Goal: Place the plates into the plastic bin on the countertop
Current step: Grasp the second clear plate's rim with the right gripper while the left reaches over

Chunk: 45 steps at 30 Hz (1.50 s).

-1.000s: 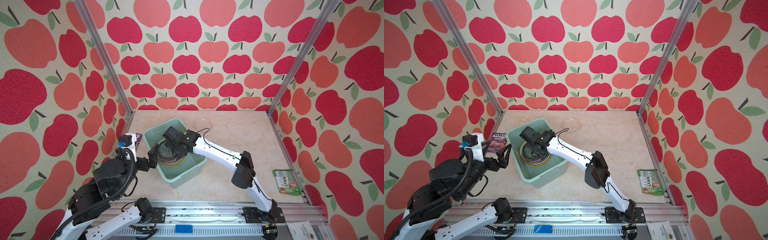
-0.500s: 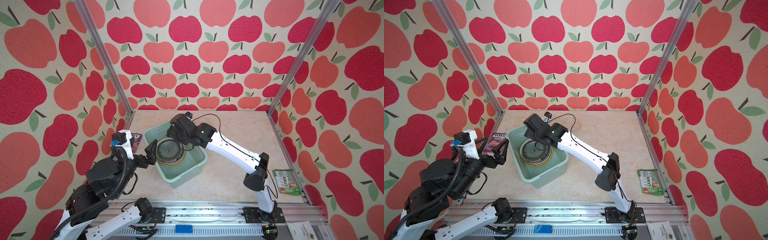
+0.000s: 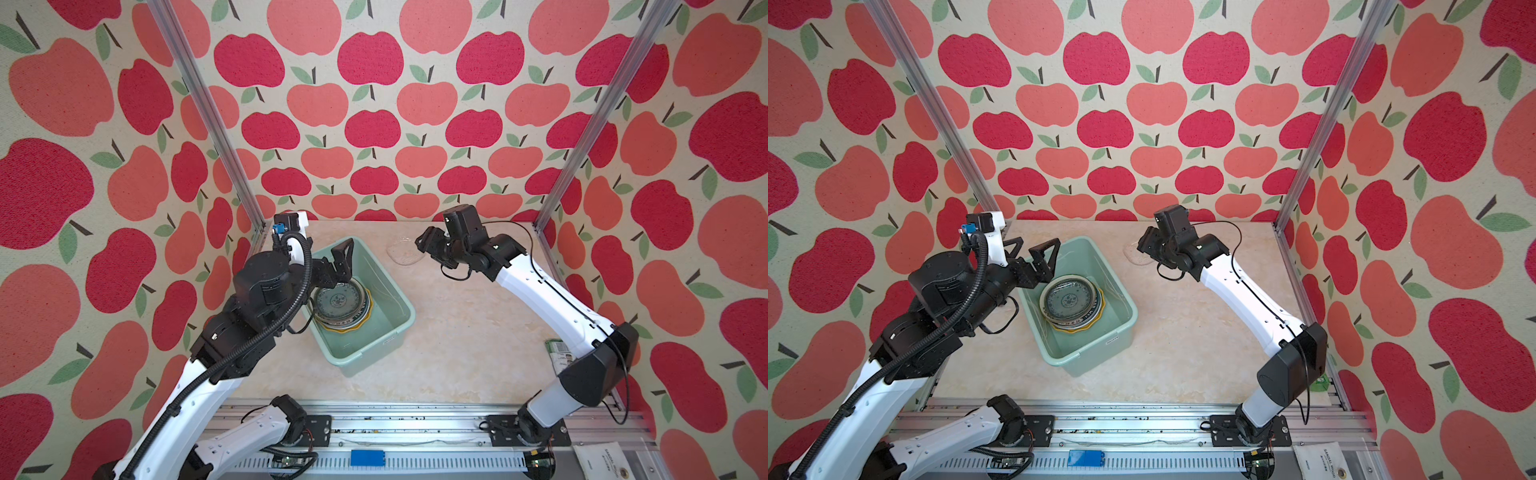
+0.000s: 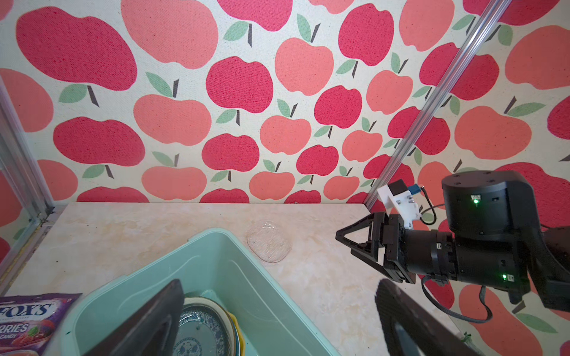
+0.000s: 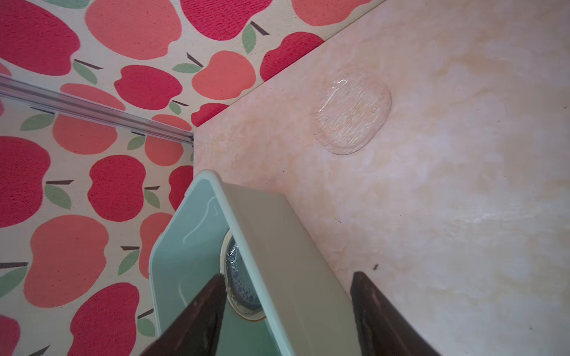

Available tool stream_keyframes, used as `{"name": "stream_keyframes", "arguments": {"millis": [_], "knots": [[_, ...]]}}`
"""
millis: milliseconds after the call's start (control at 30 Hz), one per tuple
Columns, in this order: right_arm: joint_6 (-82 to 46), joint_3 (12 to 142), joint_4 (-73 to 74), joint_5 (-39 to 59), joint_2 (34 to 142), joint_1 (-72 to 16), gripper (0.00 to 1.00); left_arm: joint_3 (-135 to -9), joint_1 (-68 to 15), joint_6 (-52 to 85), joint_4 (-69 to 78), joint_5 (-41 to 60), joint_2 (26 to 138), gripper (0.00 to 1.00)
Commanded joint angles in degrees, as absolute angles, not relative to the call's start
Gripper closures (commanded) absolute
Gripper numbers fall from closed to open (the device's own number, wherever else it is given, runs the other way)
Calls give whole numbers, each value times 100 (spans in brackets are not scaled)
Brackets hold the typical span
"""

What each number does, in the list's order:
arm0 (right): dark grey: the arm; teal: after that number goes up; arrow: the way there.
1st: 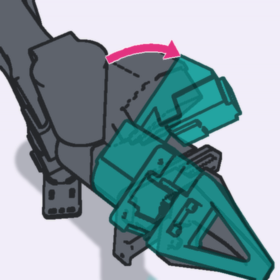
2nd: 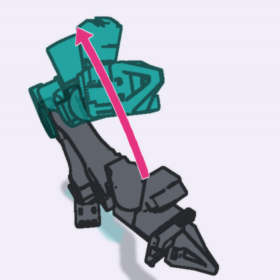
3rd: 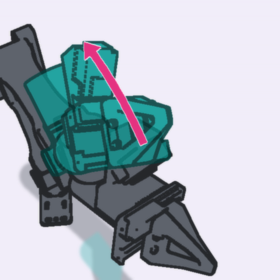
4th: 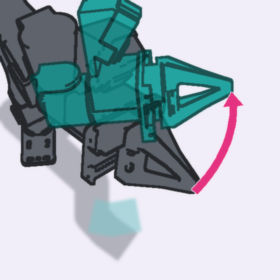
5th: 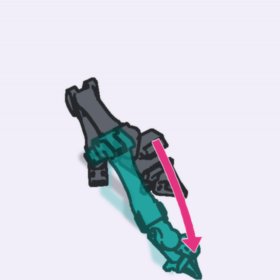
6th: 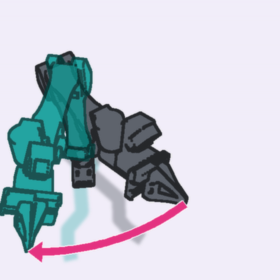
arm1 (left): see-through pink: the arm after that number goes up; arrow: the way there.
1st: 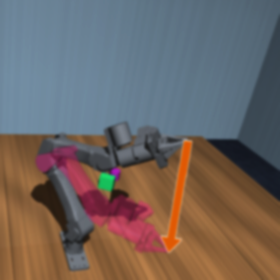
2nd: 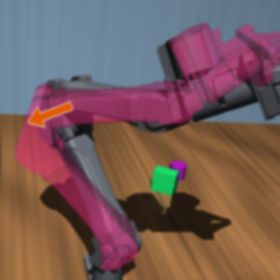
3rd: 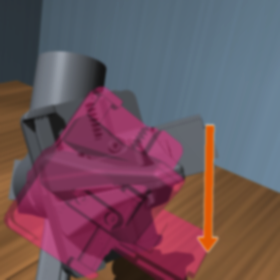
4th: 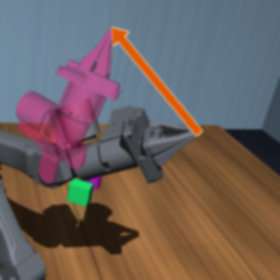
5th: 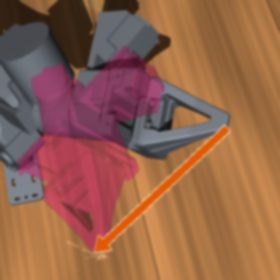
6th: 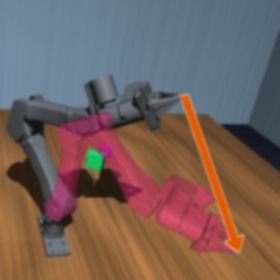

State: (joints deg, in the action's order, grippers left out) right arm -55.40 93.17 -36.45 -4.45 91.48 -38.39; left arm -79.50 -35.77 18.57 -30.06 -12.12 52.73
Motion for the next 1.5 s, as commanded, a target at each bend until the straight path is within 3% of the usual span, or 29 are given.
{"name": "stream_keyframes", "arguments": {"millis": [0,167,400,833,1000,1233,1467], "knots": [[-5100,8748,-3338,32,8835,-3404,32,-7992,-2868,2491,-2445,241,5586,1],[-5141,8049,-2578,679,9183,-2673,32,-8011,-2127,2819,-1977,1172,6498,1],[-5351,8136,-1469,1512,10373,-2298,32,-8560,-2091,2391,-1862,1450,8028,1],[-5669,8967,-895,2139,12165,-2182,36,-10750,-2994,855,-3307,492,10410,1],[-5746,9137,-713,2270,12532,-2170,39,-12064,-3236,494,-4518,77,11374,0],[-5923,9104,-393,2340,12830,-2110,45,-14314,-3335,533,-6331,-108,12817,8],[-6095,9192,-137,2398,13116,-2101,50,-14345,-3396,606,-6378,-242,12950,7]]}}
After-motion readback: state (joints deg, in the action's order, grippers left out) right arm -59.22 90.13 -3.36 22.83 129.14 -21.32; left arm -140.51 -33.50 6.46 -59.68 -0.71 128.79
